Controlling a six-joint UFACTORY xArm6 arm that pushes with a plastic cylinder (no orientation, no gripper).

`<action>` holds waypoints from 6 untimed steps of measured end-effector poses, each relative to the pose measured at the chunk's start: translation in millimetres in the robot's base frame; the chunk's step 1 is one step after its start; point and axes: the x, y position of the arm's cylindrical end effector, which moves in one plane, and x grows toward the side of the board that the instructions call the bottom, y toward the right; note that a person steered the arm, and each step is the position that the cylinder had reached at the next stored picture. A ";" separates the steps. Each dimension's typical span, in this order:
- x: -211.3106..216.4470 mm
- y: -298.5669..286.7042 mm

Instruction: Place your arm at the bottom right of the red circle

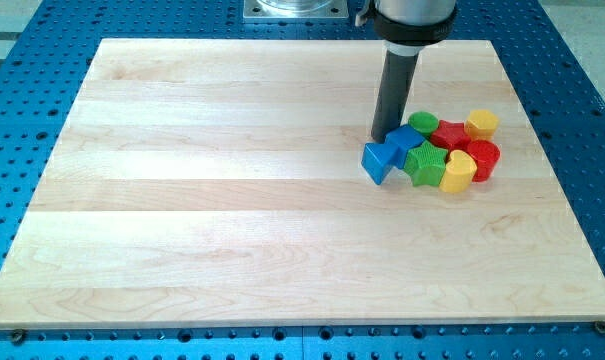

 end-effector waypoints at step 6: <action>145.2 185.5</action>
